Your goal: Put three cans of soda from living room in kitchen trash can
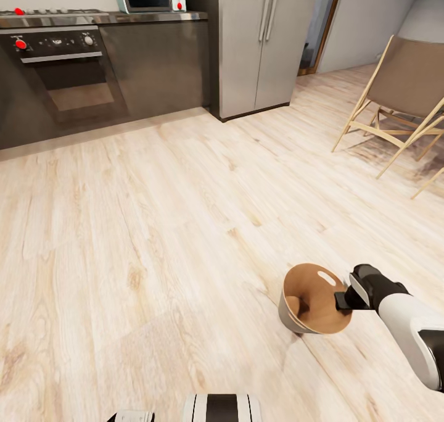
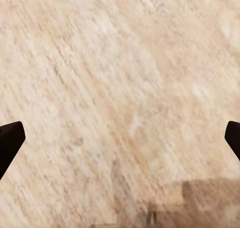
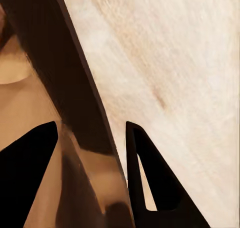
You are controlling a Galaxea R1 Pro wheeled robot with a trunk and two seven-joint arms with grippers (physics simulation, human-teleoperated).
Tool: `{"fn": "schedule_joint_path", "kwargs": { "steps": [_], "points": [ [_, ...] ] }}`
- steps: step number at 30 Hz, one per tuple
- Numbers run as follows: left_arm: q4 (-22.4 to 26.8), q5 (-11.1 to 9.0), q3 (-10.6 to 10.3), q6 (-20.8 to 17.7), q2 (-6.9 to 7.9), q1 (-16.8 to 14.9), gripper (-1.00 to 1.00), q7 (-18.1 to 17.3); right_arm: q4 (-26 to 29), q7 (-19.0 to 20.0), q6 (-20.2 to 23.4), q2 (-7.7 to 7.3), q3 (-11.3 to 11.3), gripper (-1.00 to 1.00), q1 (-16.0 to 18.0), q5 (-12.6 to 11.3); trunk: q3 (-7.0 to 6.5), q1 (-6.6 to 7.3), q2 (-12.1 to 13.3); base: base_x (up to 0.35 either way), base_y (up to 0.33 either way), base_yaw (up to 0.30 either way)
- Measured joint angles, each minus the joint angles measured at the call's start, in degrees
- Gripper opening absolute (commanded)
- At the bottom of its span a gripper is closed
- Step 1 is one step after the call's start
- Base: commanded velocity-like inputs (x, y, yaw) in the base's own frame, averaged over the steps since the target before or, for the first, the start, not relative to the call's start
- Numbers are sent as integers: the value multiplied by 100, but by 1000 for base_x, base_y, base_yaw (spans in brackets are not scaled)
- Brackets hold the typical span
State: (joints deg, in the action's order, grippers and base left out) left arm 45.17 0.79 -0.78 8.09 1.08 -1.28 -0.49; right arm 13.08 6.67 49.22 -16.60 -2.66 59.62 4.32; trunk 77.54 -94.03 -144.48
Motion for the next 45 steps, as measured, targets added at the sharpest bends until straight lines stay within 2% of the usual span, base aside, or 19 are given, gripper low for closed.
{"fn": "schedule_joint_path", "kwargs": {
  "steps": [6, 7, 8, 15, 18, 22, 40, 45],
  "points": [
    [-7, 10, 7, -15, -2, -3, 100, 7, -4, 30, -71, 39, 31, -100, -130, -137, -109, 12, 7, 0, 0, 0],
    [-7, 9, 9, -23, 6, -2, 100, 6, -47, 38, -190, -1, -44, -100, -184, -305, -133, 17, 7, 0, 0, 0],
    [-7, 9, 9, -24, 6, -2, 100, 6, -43, 39, -236, -38, -3, -100, -251, -378, -155, 20, 8, 0, 0, 0],
    [-7, 9, 8, -35, 6, -3, 100, 5, -50, 24, -470, 68, 10, -100, -404, -168, -308, 34, 19, 0, 0, 0],
    [-8, 14, 8, -35, 6, -4, 100, 5, -43, 36, -477, 69, 58, -100, -422, -275, -375, 42, 23, 0, 0, 0],
    [-7, 17, 8, -35, 6, -4, 100, 5, -44, 28, -486, 69, 28, -100, -432, -204, -463, 53, 29, 0, 0, 0],
    [-8, 26, 8, -46, 1, -4, 100, 4, -43, 37, -491, 69, 34, -100, -507, -240, -862, 99, 53, 0, 0, 0],
    [-7, 26, 8, -57, 5, -20, 100, -8, -44, 37, -662, 69, 26, -100, -590, -227, -972, 112, 59, 0, 0, 0]
  ]
}}
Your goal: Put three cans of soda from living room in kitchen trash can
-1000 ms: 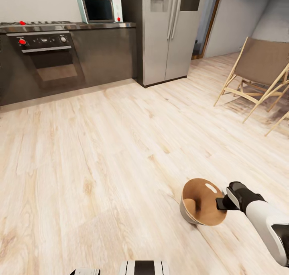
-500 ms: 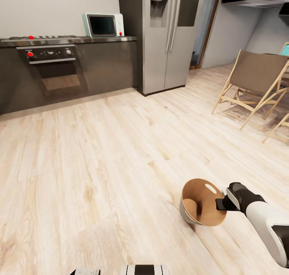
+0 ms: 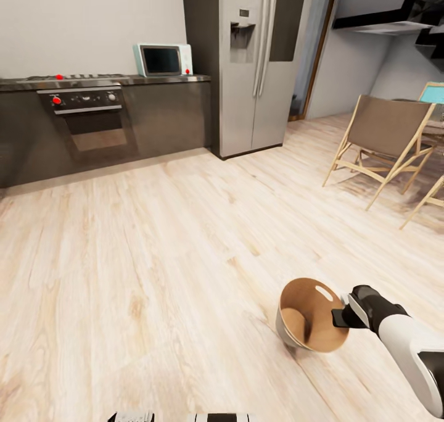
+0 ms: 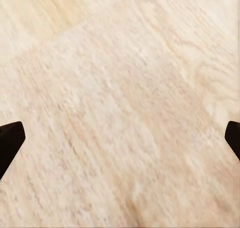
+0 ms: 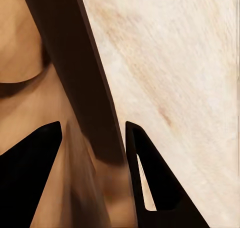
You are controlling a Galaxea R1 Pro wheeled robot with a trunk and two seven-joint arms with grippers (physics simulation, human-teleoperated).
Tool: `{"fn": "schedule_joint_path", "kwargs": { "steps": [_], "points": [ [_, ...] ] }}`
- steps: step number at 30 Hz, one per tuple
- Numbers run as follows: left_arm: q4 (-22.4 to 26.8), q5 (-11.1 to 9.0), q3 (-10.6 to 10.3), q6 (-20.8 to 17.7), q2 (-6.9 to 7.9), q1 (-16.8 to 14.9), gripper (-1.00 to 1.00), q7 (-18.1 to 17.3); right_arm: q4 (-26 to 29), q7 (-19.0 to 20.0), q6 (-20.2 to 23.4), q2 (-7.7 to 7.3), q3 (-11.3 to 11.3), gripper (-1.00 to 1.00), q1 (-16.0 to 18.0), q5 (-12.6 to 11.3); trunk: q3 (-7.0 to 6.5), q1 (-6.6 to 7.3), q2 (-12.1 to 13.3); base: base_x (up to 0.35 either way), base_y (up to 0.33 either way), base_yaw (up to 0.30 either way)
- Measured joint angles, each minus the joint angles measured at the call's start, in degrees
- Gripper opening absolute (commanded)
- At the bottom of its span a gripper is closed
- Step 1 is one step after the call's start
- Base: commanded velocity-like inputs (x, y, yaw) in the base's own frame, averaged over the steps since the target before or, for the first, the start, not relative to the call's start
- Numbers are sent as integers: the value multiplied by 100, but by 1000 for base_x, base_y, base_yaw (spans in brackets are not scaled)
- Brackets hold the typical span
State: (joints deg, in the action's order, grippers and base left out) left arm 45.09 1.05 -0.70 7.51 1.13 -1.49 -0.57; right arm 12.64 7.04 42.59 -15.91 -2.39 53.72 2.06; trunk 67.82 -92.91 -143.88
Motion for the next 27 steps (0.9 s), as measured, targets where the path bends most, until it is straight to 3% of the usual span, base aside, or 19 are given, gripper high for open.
{"fn": "schedule_joint_path", "kwargs": {
  "steps": [10, 15, 18, 23, 27],
  "points": [
    [-8, 7, 0, -12, 1, -9, 100, -4, 16, 147, -255, -14, -11, -100, -242, 42, -221, 26, 13, 0, 0, 0],
    [-9, 9, 0, -13, 1, -10, 100, -4, 9, 473, -783, -20, 37, -100, -490, -14, -332, 39, 20, 0, 0, 0],
    [-8, 9, 0, -13, 1, -9, 100, -4, 1, 476, -986, -16, -30, -100, -616, 94, -398, 46, 24, 0, 0, 0],
    [-8, 9, 0, -13, 1, -9, 100, -4, -12, 498, -1440, -18, -32, -100, -899, 41, -509, 59, 31, 0, 0, 0],
    [-8, 9, 0, -13, 1, -9, 100, 3, -16, 499, -2084, -30, -24, -100, -1275, 44, -598, 69, 36, 0, 0, 0]
  ]
}}
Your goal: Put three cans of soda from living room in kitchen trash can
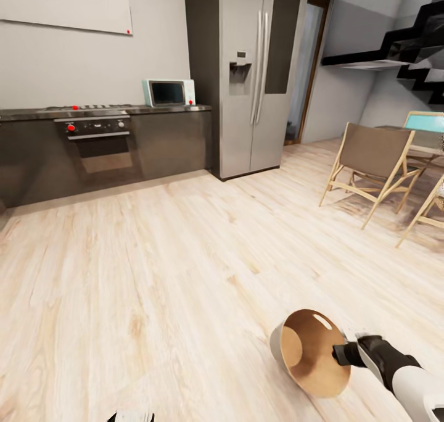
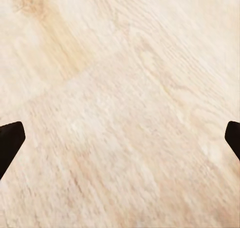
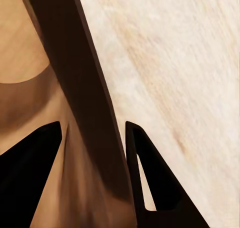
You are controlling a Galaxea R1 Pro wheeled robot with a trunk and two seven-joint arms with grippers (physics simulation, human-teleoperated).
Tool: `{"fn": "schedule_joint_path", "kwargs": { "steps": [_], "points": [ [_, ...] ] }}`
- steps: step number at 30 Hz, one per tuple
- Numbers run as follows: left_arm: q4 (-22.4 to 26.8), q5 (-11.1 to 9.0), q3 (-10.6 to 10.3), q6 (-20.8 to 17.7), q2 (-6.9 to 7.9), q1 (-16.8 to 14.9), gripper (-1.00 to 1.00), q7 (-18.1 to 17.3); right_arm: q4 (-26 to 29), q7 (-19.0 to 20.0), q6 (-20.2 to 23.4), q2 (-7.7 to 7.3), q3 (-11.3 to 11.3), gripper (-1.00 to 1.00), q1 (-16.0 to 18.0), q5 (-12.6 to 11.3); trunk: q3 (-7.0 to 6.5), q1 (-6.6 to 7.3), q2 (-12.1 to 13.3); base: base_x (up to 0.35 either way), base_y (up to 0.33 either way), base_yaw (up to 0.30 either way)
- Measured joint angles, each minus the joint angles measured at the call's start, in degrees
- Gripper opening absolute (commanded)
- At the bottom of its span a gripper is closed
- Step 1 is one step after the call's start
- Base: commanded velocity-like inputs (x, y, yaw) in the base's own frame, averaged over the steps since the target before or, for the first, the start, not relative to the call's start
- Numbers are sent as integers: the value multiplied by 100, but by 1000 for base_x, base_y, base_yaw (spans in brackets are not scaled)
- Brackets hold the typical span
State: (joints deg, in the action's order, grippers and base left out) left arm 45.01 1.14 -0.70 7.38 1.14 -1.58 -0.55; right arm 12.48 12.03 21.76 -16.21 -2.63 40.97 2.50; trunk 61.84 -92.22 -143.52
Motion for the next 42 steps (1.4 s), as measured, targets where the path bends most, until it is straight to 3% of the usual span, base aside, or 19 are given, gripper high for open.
{"fn": "schedule_joint_path", "kwargs": {
  "steps": [6, 13, 14, 19, 32, 42],
  "points": [
    [-1, 0, 0, 0, 0, 0, 100, 2, -1, 2, -631, -16, 39, -100, -452, -10, -133, 16, 8, 0, 0, 0],
    [0, 0, 0, 0, 0, 0, 100, 6, 27, 11, -932, -35, -58, -100, -807, 28, -288, 34, 17, 0, 0, 0],
    [-2, 0, 0, 0, 0, 0, 100, 8, 19, 12, -1285, -38, -125, -100, -921, 60, -310, 36, 19, 0, 0, 0],
    [-6, 0, 0, 0, 0, 0, 100, 17, 28, 25, -1938, -40, -159, -100, -1174, 133, -421, 49, 25, 0, 0, 0],
    [-9, 0, -1, 0, 0, -1, 100, 28, 8, 328, -2676, -62, -150, -100, -1304, 113, -663, 295, 468, 0, 0, 0],
    [-10, 0, -2, 0, 0, -1, 100, 34, 46, 702, -2782, -103, -107, -100, -1376, 56, -843, 515, 869, 0, 0, 0]
  ]
}}
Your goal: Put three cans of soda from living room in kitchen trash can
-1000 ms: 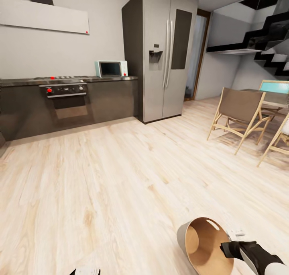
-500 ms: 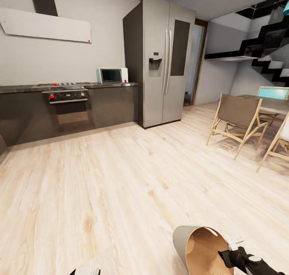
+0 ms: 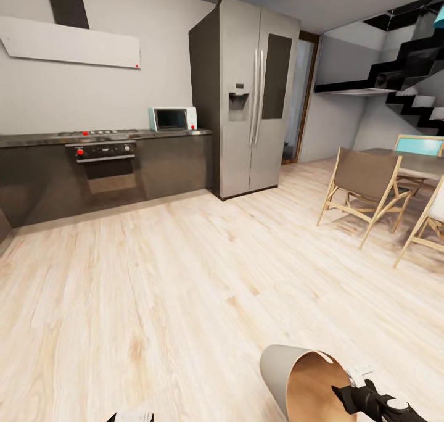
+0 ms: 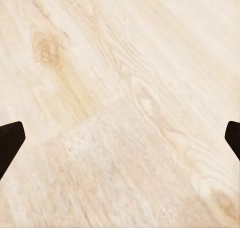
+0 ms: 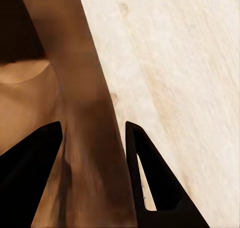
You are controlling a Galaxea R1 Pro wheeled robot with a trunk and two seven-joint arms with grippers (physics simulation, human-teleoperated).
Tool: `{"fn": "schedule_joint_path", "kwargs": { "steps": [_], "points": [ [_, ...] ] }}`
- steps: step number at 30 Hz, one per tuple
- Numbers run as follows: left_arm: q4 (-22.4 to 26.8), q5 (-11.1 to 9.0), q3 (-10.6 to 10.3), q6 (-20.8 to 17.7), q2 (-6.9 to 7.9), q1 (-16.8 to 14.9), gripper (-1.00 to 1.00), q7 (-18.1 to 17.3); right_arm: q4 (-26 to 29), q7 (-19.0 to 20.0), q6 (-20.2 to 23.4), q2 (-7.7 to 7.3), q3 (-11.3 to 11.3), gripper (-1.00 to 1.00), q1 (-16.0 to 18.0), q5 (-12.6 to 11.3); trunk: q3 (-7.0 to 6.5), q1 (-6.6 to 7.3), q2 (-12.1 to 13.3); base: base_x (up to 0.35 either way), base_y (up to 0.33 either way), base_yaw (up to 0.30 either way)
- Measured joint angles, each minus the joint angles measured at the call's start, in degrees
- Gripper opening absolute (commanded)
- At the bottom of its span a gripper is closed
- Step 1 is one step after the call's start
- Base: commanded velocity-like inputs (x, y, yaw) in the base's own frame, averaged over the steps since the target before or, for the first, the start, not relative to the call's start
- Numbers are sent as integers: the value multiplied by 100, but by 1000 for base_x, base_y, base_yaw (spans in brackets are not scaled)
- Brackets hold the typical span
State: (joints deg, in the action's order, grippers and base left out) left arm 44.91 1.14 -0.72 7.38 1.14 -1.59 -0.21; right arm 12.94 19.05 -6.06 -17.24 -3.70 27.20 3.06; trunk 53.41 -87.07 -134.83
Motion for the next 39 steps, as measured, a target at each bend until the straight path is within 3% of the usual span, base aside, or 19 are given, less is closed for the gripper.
{"fn": "schedule_joint_path", "kwargs": {
  "steps": [7, 20, 25, 28, 31, 35, 39],
  "points": [
    [0, 0, -3, 0, 3, 0, 100, -18, 45, 57, -10, 19, 30, -100, -6, -4, -126, 154, 281, 0, 0, 0],
    [9, -4, -49, 7, -4, 0, 100, -41, 48, 33, -641, 149, 6, -100, -13, -12, -359, 439, 802, 0, 0, 0],
    [10, -7, -84, 5, -9, 1, 100, -43, 24, 8, -937, 146, 108, -100, -61, -23, -449, 549, 1003, 0, 0, 0],
    [9, -14, -86, 4, 2, 0, 100, -53, 50, 4, -1090, 153, 12, -100, -178, 13, -502, 615, 1123, 0, 0, 0],
    [14, -22, -86, 4, 14, 1, 100, -58, 72, -14, -1163, 132, 136, -100, -217, -25, -557, 681, 1243, 0, 0, 0],
    [16, -32, -86, 1, 23, 0, 100, -64, 46, -12, -1206, 114, 93, -100, -275, -3, -628, 769, 1404, 0, 0, 0],
    [37, -42, -82, -6, 30, 0, 100, -101, 62, -7, -1238, 108, 337, -100, -329, -45, -700, 857, 1564, 0, 0, 0]
  ]
}}
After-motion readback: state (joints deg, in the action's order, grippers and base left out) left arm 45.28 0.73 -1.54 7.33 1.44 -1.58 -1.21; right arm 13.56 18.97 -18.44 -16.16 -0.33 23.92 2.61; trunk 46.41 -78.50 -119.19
